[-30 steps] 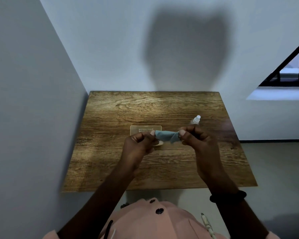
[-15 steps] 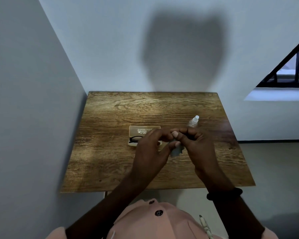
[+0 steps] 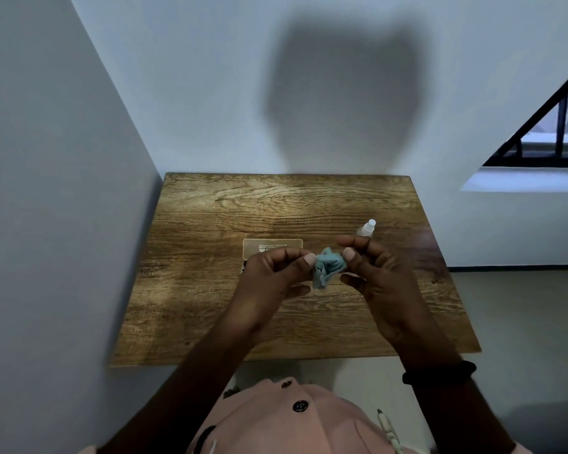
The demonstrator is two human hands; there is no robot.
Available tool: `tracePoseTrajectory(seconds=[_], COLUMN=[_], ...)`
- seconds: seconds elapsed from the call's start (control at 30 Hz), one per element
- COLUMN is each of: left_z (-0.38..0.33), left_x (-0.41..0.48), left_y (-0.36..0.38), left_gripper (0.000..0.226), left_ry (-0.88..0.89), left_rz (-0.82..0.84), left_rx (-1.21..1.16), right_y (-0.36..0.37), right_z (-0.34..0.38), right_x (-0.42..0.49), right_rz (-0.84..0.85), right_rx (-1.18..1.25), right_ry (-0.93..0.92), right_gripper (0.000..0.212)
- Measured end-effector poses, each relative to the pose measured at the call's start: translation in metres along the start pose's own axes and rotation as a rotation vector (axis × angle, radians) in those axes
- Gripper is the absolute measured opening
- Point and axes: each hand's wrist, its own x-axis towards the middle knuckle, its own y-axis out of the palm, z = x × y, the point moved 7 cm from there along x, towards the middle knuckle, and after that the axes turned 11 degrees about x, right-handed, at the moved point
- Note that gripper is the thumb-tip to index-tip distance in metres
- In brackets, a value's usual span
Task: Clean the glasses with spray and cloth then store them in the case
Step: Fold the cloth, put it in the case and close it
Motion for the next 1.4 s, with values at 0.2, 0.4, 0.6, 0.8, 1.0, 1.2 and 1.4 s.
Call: tracePoseTrajectory(seconds=[0.2, 0.4, 0.6, 0.8, 1.0, 1.2, 1.4], left_z=[-0.002, -0.014, -0.009, -0.007, -0.003, -0.002, 0.001], left_x=[-0.003, -0.003, -0.003, -0.002, -0.002, -0.004, -0.014], left_y=[-0.001, -0.006, -0.007, -0.012, -0.012, -0.017, -0.027], left_gripper=[0.024, 0.023, 0.038, 0.036, 0.039, 0.038, 0.018], left_ry=[-0.042, 0.133, 0.061, 0.053, 0.053, 0.066, 0.033], left_rz=[0.055, 0.049, 0.013, -0.047, -0.054, -0.020, 0.101], left_rx=[-0.058, 0.156, -0.087, -0.141, -0.133, -0.128, 0.350], right_y=[-0.001, -0.003, 0.006, 0.044, 0.042, 0.018, -0.008], right_z=[0.001, 0.013, 0.028, 0.022, 0.021, 0.020, 0.024], right_x=[0.000, 0.000, -0.010, -0.034, -0.032, -0.019, -0.007], right_rz=[-0.029, -0.087, -0.137, 0.110, 0.052, -0.062, -0.134], right_rx=[-0.125, -0.137, -0.520, -0.890, -0.858, -0.197, -0.049], right_ry=[-0.053, -0.191, -0.487, -0.711, -0.742, -0.341, -0.173], right_gripper=[0.017, 0.014, 0.007, 0.023, 0.009, 0.016, 0.021])
